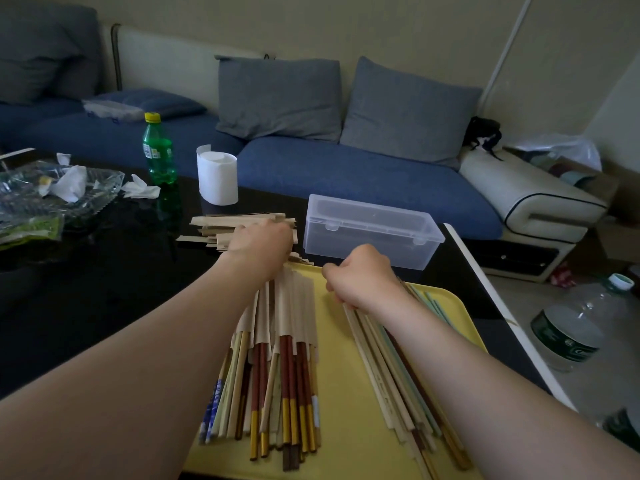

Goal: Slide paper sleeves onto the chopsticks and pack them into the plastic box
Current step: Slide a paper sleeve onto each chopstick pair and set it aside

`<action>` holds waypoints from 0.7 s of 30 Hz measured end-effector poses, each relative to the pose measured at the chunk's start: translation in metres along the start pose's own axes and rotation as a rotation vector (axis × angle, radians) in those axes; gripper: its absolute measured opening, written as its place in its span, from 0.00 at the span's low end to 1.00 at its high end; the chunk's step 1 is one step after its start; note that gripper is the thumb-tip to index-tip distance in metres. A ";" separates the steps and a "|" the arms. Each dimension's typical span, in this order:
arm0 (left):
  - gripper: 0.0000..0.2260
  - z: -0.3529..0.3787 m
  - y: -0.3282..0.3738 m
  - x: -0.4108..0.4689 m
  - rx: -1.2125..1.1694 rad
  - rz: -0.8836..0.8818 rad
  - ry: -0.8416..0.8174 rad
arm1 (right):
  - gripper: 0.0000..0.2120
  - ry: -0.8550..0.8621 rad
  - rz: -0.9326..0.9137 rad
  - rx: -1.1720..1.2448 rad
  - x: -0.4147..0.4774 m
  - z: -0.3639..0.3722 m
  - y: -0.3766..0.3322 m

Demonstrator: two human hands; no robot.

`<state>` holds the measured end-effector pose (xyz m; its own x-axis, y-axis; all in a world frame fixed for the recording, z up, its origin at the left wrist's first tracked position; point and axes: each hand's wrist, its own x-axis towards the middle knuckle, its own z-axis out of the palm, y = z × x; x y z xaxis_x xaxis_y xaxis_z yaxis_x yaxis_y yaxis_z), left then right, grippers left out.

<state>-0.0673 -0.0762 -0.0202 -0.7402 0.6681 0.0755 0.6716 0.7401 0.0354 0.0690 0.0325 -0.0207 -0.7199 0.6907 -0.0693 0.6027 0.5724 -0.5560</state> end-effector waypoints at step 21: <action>0.13 -0.004 0.007 -0.021 -0.011 0.014 -0.038 | 0.19 -0.327 0.138 -0.286 -0.046 -0.039 -0.003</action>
<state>-0.0469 -0.0860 -0.0179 -0.7316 0.6806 0.0385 0.6817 0.7302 0.0460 0.1133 0.0159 0.0165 -0.6696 0.6193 -0.4100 0.7382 0.6157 -0.2757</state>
